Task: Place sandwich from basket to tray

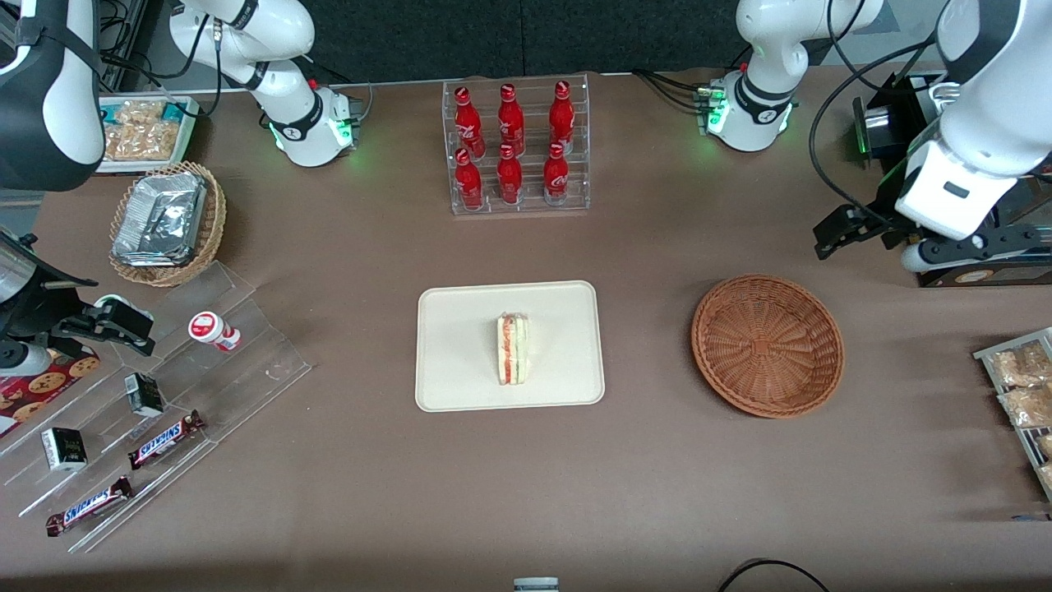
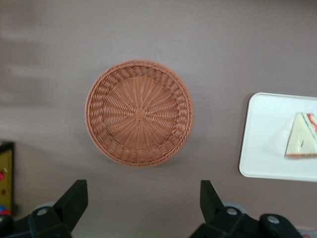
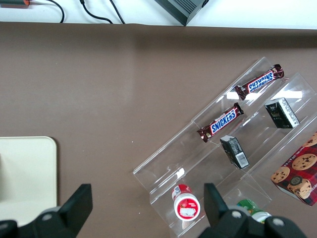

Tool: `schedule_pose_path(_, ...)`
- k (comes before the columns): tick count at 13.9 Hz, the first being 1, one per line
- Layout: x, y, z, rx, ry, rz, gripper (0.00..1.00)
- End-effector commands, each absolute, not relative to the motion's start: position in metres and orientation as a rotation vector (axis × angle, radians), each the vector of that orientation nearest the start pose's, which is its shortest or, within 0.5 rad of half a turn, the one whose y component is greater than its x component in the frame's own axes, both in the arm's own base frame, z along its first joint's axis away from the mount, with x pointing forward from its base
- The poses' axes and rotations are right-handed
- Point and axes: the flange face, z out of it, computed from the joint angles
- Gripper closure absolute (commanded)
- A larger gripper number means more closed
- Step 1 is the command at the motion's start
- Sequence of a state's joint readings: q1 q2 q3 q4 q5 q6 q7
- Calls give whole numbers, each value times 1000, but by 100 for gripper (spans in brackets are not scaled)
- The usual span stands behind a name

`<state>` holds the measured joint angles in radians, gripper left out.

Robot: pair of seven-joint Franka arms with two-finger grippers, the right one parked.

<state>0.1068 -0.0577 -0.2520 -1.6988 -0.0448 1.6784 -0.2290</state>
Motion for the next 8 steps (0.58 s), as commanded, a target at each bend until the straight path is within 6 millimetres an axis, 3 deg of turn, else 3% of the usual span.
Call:
schedule_pose_path(1, 547, -64, 620, -3181, 13, -68, 0)
schedule_pose_path(8, 561, -69, 635, -3160, 43, -46, 0)
